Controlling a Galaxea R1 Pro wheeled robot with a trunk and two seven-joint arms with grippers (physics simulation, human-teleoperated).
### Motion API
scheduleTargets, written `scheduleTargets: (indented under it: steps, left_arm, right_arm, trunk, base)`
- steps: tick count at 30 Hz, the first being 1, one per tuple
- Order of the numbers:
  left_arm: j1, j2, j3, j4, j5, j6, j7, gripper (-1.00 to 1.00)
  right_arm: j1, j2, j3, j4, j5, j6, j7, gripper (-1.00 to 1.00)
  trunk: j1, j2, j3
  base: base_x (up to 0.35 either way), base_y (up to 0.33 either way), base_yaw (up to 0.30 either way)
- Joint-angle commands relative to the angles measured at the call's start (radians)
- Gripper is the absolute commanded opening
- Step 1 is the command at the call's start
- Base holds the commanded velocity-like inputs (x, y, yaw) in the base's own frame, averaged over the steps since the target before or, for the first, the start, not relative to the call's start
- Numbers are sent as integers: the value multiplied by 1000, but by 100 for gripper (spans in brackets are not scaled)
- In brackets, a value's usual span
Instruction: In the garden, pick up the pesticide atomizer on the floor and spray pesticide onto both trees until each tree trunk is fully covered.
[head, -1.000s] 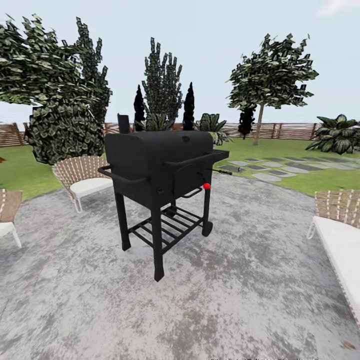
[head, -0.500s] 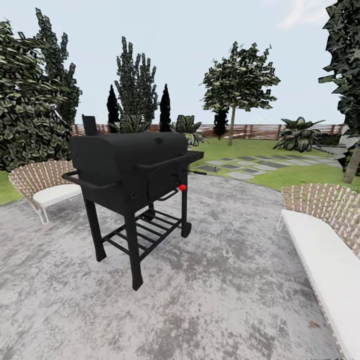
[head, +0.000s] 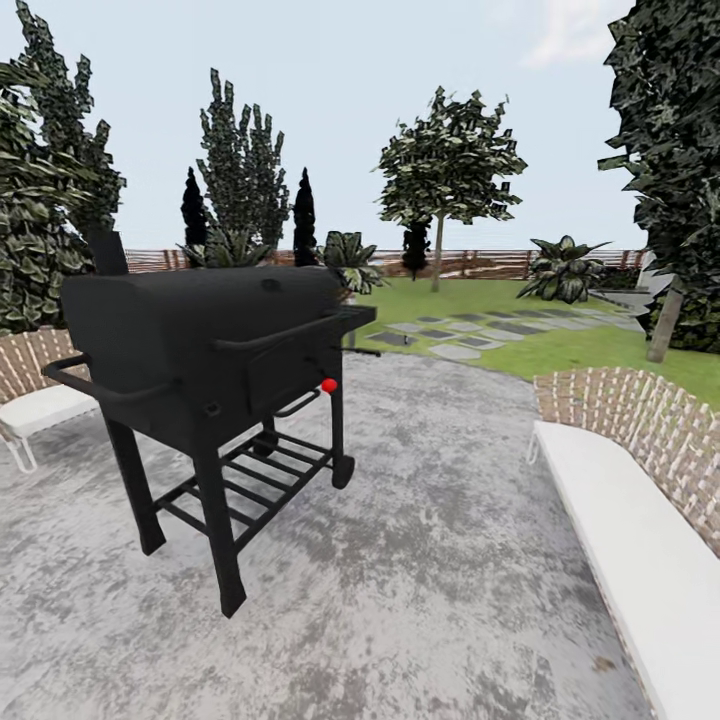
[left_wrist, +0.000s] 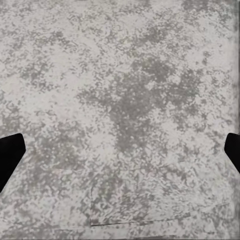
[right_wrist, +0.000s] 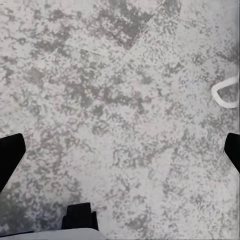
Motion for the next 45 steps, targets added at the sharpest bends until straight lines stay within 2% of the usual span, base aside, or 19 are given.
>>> scheduleTargets:
  steps: [1, 11, 20, 45]
  left_arm:
    - [0, -1, 2, 0, 2, -2, 1, 100]
    - [0, 0, 2, 0, 2, -2, 1, 100]
    - [0, 0, 3, 0, 2, -2, 1, 100]
    - [0, 0, 3, 0, 2, -2, 1, 100]
  right_arm:
    - [-1, 0, 1, 1, -1, -3, -2, 100]
    - [-1, 0, 1, 1, -1, -3, -2, 100]
    - [-1, 0, 1, 1, -1, -3, -2, 100]
    - [-1, 2, 1, 1, 1, -3, -2, 100]
  trunk:
    - [1, 0, -1]
    - [1, 0, -1]
    - [1, 0, -1]
    - [1, 0, -1]
  base:
    - [324, -146, -15]
    - [327, -144, -13]
    - [330, -125, -153]
    - [349, -4, -123]
